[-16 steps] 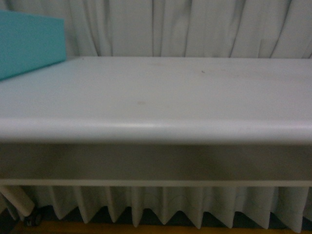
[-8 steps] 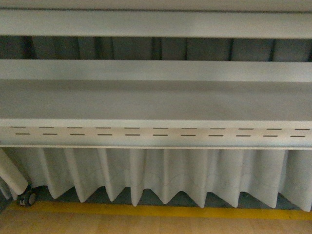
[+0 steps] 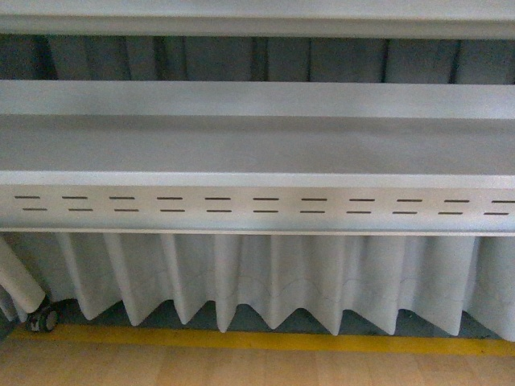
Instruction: Wind up and store yellow beetle toy
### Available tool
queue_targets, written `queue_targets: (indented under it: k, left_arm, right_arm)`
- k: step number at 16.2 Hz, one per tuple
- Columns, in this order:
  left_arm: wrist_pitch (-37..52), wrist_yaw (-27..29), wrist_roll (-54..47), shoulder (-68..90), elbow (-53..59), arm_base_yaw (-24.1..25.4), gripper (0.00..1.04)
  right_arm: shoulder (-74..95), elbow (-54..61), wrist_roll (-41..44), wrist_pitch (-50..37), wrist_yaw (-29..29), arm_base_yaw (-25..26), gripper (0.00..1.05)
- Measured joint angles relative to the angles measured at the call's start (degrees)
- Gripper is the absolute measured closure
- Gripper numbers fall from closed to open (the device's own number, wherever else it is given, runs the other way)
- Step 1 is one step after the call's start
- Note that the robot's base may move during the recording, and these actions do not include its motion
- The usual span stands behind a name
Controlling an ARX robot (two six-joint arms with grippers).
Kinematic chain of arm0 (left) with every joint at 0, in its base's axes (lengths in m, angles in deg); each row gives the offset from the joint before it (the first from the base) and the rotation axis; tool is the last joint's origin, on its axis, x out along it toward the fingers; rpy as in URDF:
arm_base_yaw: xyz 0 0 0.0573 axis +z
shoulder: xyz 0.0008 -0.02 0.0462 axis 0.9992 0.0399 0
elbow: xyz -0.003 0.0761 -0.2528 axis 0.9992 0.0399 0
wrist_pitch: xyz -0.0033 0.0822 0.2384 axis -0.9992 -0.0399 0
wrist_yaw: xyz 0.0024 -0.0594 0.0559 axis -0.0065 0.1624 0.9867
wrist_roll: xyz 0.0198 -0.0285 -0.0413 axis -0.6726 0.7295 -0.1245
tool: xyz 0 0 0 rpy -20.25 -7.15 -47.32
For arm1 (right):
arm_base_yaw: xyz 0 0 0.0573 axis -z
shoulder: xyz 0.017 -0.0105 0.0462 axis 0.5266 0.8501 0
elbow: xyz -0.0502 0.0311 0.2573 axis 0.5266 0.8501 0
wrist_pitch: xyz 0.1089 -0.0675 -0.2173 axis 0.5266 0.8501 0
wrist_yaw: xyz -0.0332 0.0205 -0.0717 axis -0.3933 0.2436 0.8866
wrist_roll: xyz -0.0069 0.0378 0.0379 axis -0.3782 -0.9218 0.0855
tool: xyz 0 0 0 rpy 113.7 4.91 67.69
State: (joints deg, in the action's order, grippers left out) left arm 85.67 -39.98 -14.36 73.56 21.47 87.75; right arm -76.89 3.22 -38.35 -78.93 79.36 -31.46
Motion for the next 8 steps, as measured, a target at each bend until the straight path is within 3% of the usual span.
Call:
queue_targets:
  k: [8]
  left_arm:
    - [0.0, 0.0, 0.0, 0.0, 0.0, 0.0, 0.07]
  right_arm:
    - [0.0, 0.0, 0.0, 0.0, 0.02, 0.0, 0.07]
